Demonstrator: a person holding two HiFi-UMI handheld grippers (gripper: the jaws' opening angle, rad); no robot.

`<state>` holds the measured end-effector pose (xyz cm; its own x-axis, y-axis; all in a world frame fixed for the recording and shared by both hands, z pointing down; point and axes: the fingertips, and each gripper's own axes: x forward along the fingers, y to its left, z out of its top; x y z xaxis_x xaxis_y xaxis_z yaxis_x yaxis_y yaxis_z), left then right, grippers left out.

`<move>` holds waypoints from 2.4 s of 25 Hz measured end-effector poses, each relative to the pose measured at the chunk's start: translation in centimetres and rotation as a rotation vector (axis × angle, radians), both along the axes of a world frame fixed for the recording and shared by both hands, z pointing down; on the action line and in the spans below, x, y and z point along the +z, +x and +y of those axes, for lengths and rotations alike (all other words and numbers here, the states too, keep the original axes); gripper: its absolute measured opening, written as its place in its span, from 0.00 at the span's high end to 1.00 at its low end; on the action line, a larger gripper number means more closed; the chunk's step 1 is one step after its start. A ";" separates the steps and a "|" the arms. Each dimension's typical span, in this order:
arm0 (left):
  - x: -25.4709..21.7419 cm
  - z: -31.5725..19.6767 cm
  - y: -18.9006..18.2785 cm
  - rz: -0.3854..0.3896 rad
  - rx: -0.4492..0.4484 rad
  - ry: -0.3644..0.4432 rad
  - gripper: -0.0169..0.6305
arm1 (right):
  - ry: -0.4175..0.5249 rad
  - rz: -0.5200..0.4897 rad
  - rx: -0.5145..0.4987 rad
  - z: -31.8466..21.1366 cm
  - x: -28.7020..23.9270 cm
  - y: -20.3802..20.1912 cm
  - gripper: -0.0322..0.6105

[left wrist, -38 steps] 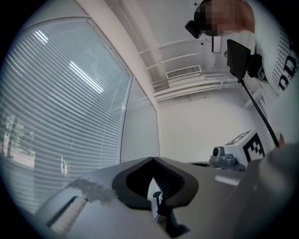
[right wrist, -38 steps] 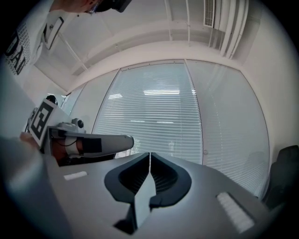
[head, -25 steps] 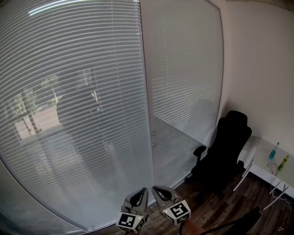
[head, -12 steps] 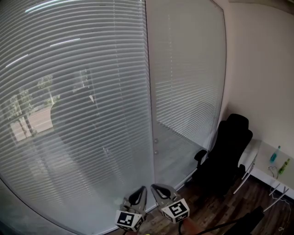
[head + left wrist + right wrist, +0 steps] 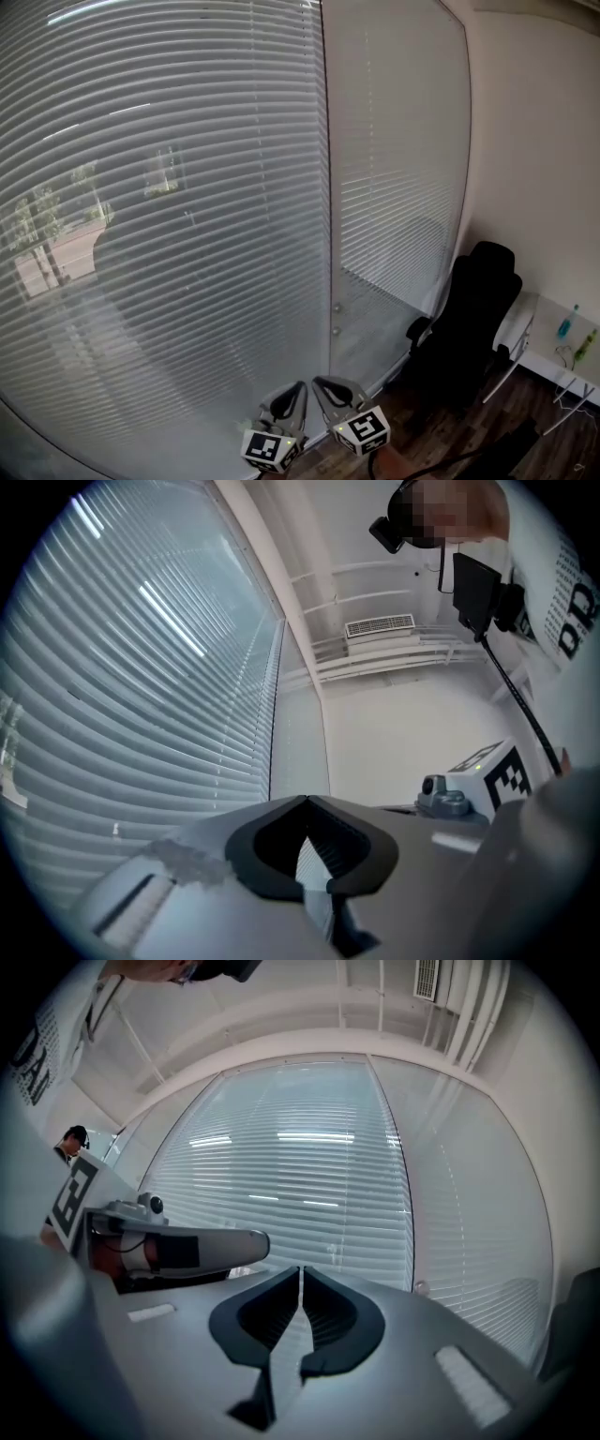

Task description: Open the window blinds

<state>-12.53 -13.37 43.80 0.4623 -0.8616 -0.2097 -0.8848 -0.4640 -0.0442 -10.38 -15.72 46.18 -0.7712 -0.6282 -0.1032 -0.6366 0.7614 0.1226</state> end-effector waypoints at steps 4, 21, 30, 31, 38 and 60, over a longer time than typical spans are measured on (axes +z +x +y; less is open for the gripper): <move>-0.2 -1.4 -1.7 -0.002 0.019 0.007 0.99 | 0.011 0.012 0.017 -1.7 -0.1 -1.7 0.92; 2.4 -6.1 -2.9 0.034 0.018 -0.021 0.99 | 0.020 0.030 0.029 -6.8 1.7 -3.0 0.91; 2.6 -10.0 -0.5 0.013 -0.048 -0.032 0.99 | 0.008 0.017 -0.029 -10.3 1.2 -1.0 0.93; 2.4 -10.8 0.0 0.008 -0.053 -0.031 0.99 | 0.012 0.021 -0.043 -10.9 0.9 -0.9 0.94; 1.8 -14.7 2.8 0.012 -0.107 -0.007 0.99 | 0.025 0.075 -0.129 -14.1 0.9 1.3 0.94; 3.0 -20.7 2.4 0.006 -0.150 -0.059 0.99 | 0.045 0.142 0.040 -22.5 1.6 4.0 0.86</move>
<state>-10.10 -34.07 46.78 0.3261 -0.9319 -0.1589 -0.9446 -0.3280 -0.0152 -6.36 -38.23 47.76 -0.7543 -0.6561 -0.0232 -0.6403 0.7273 0.2471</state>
